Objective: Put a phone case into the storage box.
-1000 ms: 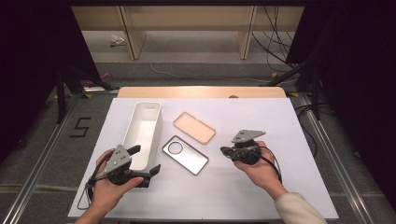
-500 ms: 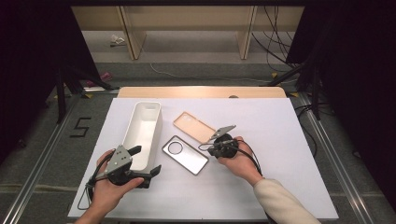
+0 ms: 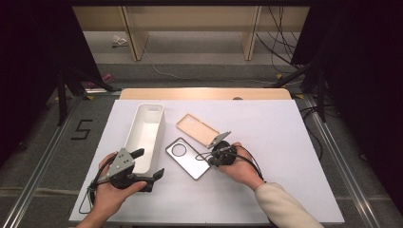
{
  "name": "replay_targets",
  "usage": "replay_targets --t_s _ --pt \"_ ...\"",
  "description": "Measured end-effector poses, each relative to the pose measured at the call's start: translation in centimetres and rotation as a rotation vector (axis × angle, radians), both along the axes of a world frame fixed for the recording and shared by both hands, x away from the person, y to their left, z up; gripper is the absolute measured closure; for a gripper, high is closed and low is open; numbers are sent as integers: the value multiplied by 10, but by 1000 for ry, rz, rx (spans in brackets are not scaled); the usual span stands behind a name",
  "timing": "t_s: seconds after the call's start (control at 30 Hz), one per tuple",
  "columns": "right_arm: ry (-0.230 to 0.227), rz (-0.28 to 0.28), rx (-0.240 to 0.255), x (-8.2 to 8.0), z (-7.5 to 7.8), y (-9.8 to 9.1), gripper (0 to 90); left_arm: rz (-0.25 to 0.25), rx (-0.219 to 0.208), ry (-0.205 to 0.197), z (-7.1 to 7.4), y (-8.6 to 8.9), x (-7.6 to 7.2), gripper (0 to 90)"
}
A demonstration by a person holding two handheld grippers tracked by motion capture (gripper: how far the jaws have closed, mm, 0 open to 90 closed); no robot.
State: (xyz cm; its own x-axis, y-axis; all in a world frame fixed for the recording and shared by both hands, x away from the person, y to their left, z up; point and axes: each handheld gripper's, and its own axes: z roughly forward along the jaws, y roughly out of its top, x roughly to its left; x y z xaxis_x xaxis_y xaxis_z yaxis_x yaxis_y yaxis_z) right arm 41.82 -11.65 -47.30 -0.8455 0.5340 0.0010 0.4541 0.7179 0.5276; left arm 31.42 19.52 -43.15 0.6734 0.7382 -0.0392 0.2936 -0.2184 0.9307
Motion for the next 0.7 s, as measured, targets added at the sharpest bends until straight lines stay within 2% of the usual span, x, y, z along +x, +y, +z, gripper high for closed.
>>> replay_targets --t_s 0.2,0.37,0.7 --pt "31 45 -14 -15 2 11 900 0 1 -1 0 0 0 27" --pt "29 94 -17 -27 2 21 900 -4 4 -2 0 0 0 29" --pt "46 148 2 -38 3 35 900 -9 6 -2 0 -1 -1 38"
